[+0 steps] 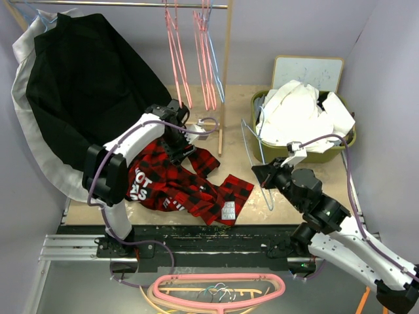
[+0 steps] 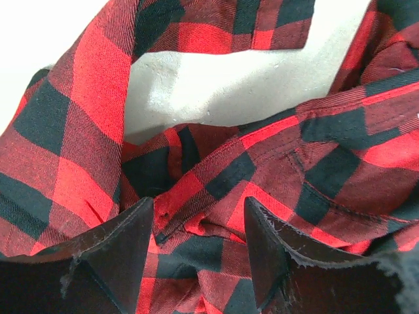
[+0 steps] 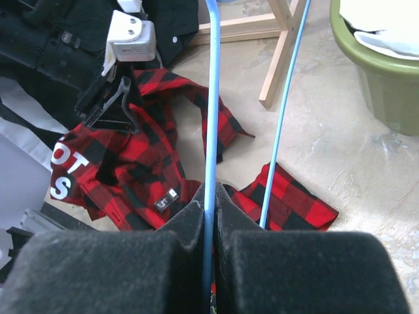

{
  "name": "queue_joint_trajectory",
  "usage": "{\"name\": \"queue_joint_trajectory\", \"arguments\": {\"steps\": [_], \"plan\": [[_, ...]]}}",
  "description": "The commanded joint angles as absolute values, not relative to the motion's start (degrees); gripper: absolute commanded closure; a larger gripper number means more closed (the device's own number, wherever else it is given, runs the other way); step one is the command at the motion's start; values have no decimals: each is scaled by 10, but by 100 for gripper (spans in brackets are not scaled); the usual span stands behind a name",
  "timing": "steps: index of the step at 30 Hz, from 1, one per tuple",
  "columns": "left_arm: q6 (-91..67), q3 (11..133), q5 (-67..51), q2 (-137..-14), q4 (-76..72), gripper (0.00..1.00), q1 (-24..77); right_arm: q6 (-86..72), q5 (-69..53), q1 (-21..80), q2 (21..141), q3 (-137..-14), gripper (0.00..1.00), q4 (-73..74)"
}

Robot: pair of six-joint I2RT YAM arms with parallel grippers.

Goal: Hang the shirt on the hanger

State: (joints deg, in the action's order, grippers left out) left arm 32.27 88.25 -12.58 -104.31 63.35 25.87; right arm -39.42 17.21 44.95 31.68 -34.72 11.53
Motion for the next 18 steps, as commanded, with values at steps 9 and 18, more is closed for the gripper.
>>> {"name": "queue_joint_trajectory", "arguments": {"steps": [9, 18], "plan": [[346, 851, -111, -1019, 646, 100, 256, -394, 104, 450, 289, -321, 100, 86], [288, 912, -149, -834, 655, 100, 256, -388, -158, 450, 261, -262, 100, -64]]}}
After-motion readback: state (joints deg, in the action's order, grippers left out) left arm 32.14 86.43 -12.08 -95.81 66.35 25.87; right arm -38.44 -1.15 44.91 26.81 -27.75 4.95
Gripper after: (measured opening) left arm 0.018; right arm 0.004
